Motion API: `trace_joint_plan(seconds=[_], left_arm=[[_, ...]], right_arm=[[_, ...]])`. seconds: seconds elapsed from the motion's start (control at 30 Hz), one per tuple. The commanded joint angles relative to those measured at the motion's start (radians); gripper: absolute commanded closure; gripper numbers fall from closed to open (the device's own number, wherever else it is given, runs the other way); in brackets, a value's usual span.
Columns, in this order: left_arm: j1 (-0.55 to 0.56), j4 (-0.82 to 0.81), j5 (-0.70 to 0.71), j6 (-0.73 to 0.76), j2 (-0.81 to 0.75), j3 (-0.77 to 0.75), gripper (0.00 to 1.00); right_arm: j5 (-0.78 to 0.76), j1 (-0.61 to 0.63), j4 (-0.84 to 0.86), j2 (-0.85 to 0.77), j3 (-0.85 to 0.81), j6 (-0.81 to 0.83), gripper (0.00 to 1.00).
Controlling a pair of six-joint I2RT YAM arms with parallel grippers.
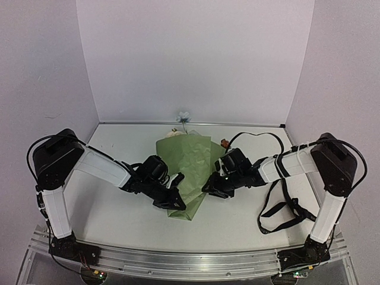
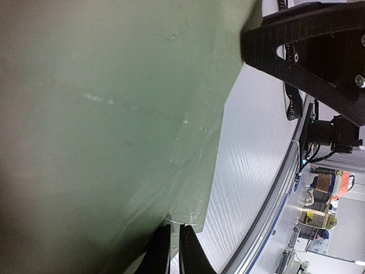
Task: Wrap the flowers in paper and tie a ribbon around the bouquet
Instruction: Press the fold line of the folded wrapping paper.
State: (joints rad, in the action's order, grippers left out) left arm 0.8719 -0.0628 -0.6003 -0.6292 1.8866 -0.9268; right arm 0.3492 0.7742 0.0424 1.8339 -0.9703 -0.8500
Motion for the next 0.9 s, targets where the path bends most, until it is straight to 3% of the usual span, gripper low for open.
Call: trace_joint_plan(seconds=[0.0,0.5,0.77,0.87], left_arm=[[0.004,-0.030,-0.007,0.002,-0.001,0.011,0.91],[0.004,-0.027,-0.008,0.001,-0.001,0.005,0.91],[0.004,-0.014,-0.010,0.004,-0.030,0.008,0.91],[0.005,0.007,-0.012,0.003,-0.078,-0.003,0.90]], right_arm=[[-0.040,0.000,0.093,0.012,-0.019,-0.034,0.70],[-0.056,0.000,0.118,-0.006,-0.006,-0.028,0.69],[-0.076,0.000,0.119,0.020,-0.007,-0.020,0.97],[-0.076,0.001,0.119,0.026,-0.002,-0.017,1.00]])
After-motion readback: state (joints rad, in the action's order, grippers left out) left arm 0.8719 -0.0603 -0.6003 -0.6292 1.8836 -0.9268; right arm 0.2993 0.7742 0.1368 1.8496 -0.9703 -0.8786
